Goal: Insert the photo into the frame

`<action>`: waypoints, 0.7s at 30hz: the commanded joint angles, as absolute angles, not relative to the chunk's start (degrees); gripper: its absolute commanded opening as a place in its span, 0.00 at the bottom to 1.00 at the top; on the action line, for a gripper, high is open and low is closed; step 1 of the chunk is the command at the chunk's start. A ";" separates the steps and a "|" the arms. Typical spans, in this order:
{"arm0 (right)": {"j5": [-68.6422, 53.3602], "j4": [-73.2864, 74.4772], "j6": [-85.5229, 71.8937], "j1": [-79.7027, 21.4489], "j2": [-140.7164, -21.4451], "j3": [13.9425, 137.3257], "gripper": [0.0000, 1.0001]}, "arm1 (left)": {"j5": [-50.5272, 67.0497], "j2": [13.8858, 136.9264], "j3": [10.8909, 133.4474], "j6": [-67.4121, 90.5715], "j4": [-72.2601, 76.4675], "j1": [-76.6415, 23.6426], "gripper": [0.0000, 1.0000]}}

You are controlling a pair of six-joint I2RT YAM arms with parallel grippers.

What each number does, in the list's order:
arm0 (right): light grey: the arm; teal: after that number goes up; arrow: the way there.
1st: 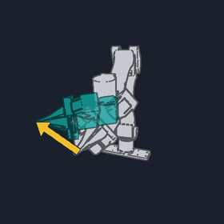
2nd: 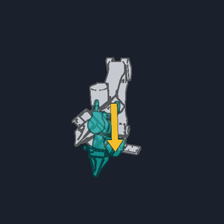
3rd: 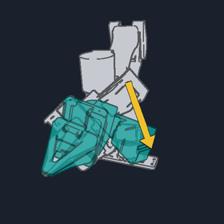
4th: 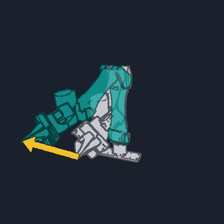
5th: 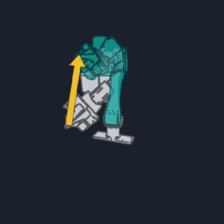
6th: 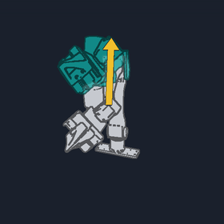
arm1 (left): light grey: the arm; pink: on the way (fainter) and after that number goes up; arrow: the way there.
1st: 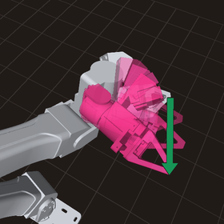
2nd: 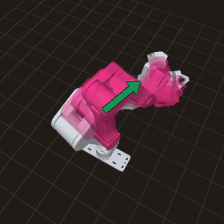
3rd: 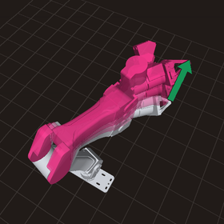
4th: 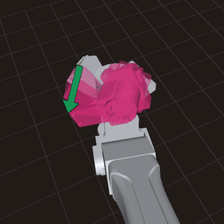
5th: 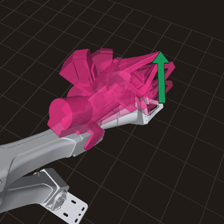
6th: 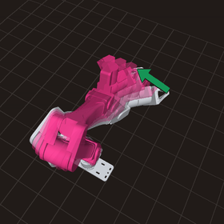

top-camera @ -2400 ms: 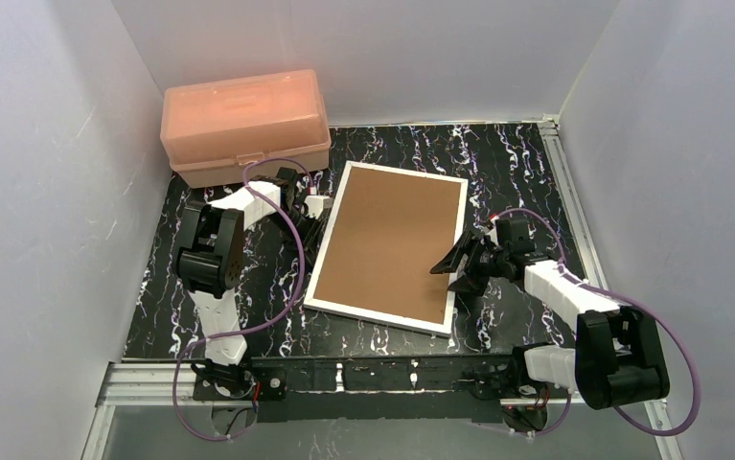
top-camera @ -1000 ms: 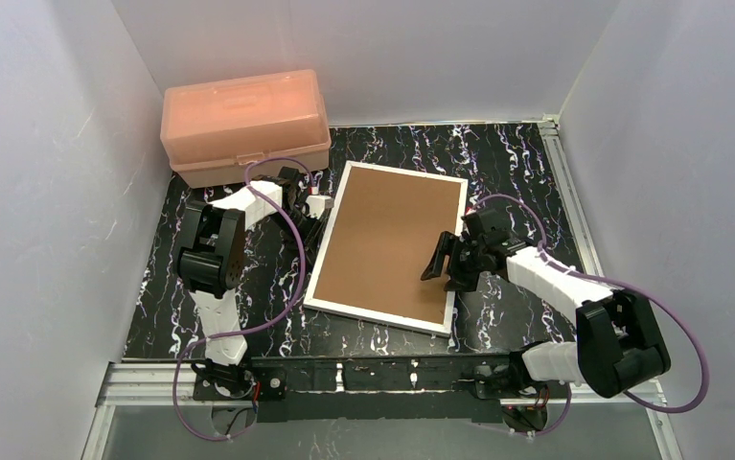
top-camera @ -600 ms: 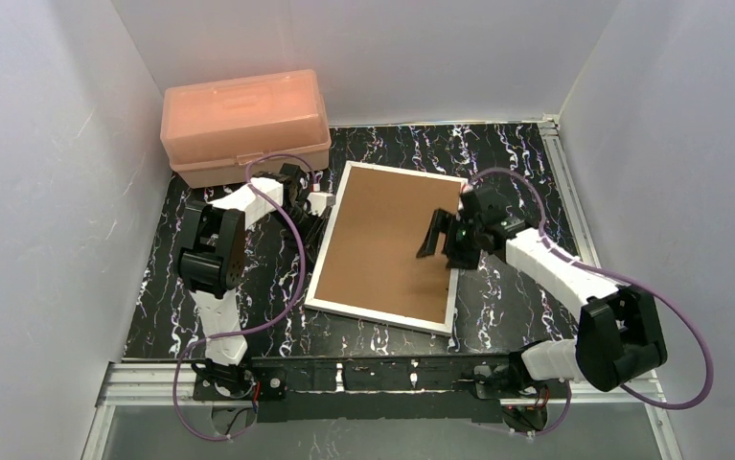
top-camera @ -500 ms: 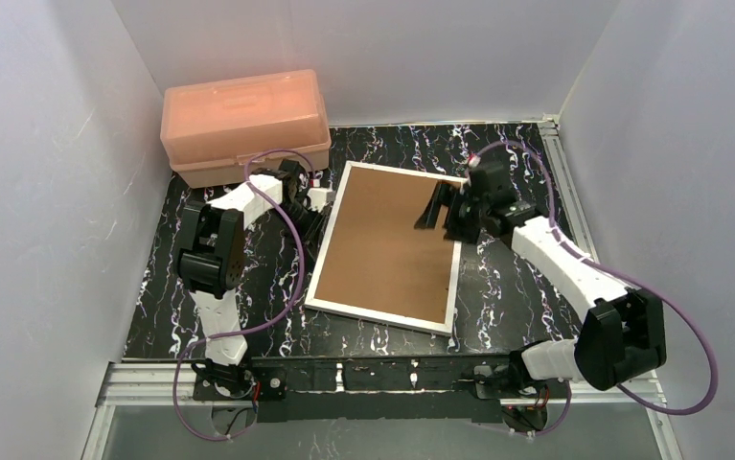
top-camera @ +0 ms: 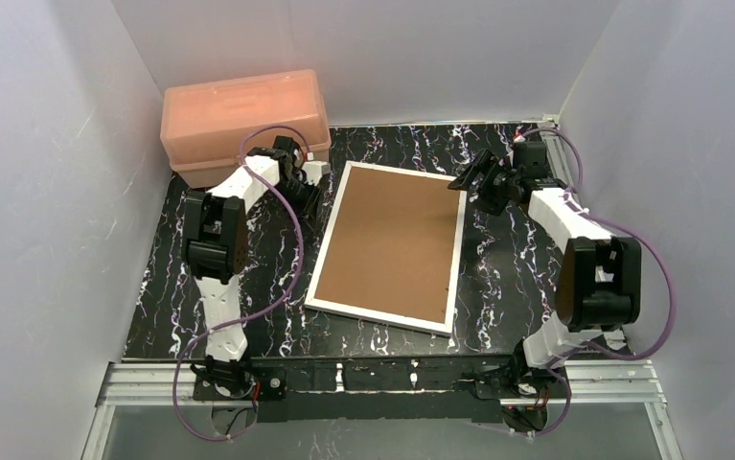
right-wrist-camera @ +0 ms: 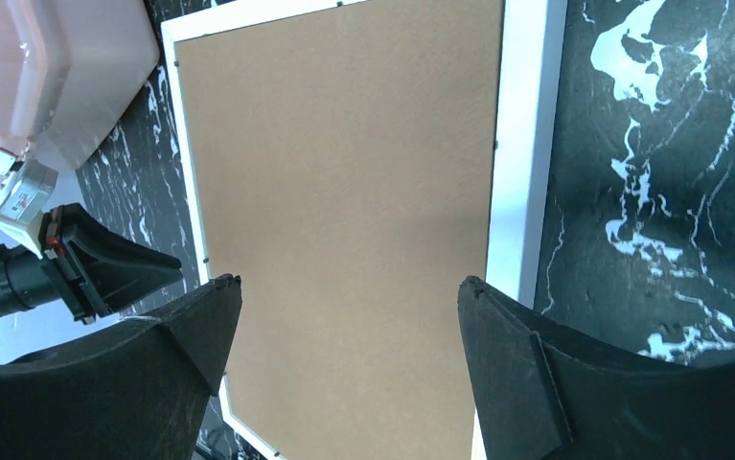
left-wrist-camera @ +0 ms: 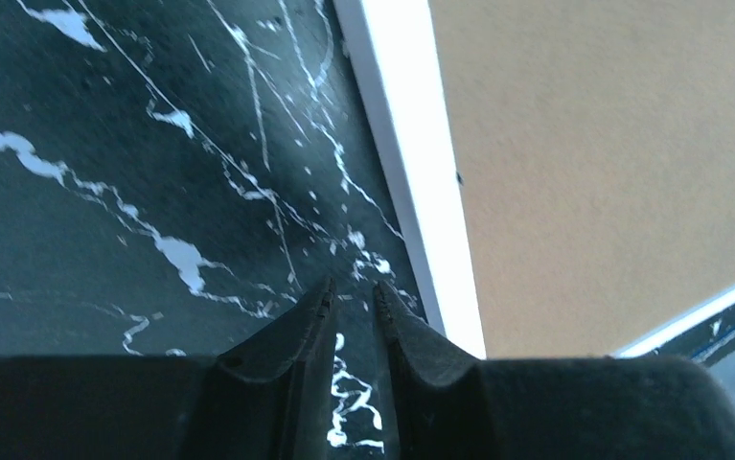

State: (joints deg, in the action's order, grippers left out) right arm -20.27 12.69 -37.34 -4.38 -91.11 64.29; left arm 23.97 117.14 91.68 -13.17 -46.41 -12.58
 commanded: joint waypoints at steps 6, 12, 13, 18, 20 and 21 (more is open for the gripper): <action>-26.38 4.22 -37.64 -3.71 -99.73 66.55 0.90 | 20.49 125.94 100.76 -11.74 -46.96 -12.57 0.19; -26.56 3.37 -37.27 -2.93 -104.38 69.36 0.89 | 20.68 129.26 103.63 -10.91 -46.21 -12.65 0.19; -26.89 3.35 -37.22 -2.85 -105.04 69.80 0.89 | 20.66 129.63 104.04 -10.90 -46.15 -12.70 0.19; -27.44 3.12 -36.96 -2.66 -107.57 70.75 0.88 | 20.79 130.34 104.39 -11.05 -45.85 -13.45 0.19; -27.40 3.27 -36.54 -2.43 -107.92 70.79 0.88 | 20.77 130.10 103.97 -11.14 -45.53 -13.73 0.19; -27.21 3.28 -36.36 -2.31 -108.01 70.71 0.88 | 20.68 130.00 103.79 -11.12 -45.39 -13.90 0.19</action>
